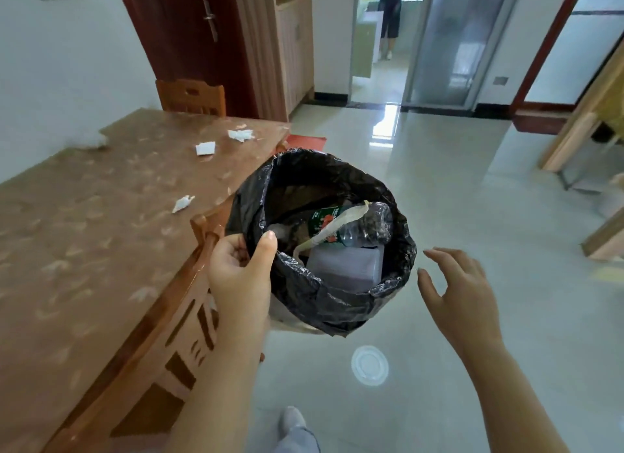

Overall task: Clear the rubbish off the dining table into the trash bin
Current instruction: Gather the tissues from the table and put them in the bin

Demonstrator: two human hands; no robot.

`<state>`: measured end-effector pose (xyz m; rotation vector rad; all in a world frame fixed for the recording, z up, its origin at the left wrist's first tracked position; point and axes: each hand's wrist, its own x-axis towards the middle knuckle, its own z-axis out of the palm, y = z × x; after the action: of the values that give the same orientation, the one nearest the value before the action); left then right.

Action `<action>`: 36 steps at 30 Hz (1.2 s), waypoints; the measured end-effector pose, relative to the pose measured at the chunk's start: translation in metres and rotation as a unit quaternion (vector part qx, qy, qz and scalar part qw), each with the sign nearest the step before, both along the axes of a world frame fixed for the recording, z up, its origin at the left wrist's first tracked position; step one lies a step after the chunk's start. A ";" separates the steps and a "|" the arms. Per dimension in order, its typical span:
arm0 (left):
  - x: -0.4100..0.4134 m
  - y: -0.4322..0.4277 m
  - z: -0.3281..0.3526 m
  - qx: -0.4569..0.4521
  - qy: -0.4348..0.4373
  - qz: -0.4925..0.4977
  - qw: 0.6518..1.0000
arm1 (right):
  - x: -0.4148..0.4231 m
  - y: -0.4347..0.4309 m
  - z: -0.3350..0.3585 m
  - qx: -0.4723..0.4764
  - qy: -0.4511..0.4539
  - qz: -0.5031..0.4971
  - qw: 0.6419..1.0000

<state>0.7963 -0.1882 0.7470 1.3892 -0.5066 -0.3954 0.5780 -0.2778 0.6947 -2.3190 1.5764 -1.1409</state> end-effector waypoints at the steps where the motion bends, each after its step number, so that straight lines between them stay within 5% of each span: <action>1: 0.001 -0.014 -0.004 0.000 0.004 -0.003 1.000 | -0.001 -0.011 -0.002 0.002 0.004 -0.005 1.000; 15: 0.100 -0.242 0.000 -0.053 -0.006 0.032 0.998 | 0.108 -0.247 0.021 0.001 0.052 0.050 0.997; 24: 0.162 -0.332 0.007 -0.094 -0.068 0.153 0.981 | 0.204 -0.373 0.014 0.002 0.035 0.153 0.988; 36: 0.255 -0.391 0.023 -0.108 -0.089 0.410 0.901 | 0.388 -0.509 0.036 -0.005 0.035 0.436 0.899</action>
<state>1.0510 -0.5796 0.7704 1.2979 -0.0708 0.4656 0.9655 -0.7867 0.7304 -2.6020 0.3760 -0.8109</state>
